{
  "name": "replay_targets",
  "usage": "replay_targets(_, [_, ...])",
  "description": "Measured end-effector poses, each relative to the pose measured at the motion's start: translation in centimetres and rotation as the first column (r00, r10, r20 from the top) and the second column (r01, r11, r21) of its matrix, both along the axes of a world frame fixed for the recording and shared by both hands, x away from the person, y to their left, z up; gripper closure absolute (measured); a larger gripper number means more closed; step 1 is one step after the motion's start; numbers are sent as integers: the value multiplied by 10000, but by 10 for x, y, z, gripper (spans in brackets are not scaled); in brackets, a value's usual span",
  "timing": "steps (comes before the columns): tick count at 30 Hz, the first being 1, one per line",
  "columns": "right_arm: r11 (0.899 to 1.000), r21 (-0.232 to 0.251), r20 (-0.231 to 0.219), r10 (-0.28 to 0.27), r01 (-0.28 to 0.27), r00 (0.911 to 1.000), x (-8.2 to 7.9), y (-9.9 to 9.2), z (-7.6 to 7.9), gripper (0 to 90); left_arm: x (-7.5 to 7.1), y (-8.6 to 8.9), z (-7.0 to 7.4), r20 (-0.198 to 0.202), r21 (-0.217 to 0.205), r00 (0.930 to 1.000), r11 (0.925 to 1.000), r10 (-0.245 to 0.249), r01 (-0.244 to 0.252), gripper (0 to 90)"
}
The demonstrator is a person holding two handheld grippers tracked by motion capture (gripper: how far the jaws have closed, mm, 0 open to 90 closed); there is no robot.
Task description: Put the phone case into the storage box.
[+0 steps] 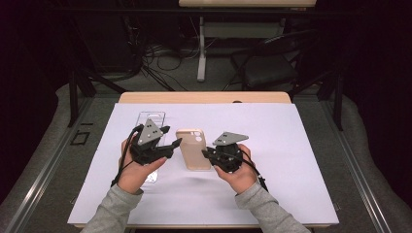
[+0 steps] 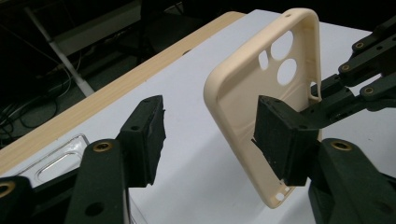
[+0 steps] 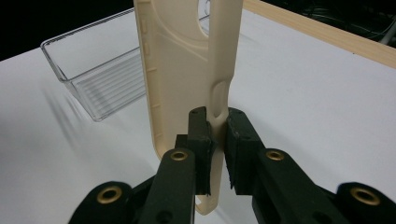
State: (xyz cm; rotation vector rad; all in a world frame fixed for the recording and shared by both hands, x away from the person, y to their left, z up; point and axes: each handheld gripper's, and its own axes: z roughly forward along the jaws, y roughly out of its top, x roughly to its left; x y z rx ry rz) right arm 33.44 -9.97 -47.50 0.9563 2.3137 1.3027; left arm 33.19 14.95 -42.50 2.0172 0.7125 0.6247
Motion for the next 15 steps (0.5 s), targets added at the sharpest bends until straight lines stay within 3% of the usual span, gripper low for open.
replay_targets(7, [9995,-304,107,131,-127,9999,-2,6,-3,814,-1,0,2,453,369,9989,9993,72,-89,468])
replay_targets(15, [9989,-399,60,240,-237,9997,-3,10,-5,815,-2,-5,-2,663,1245,9978,9922,20,-102,514])
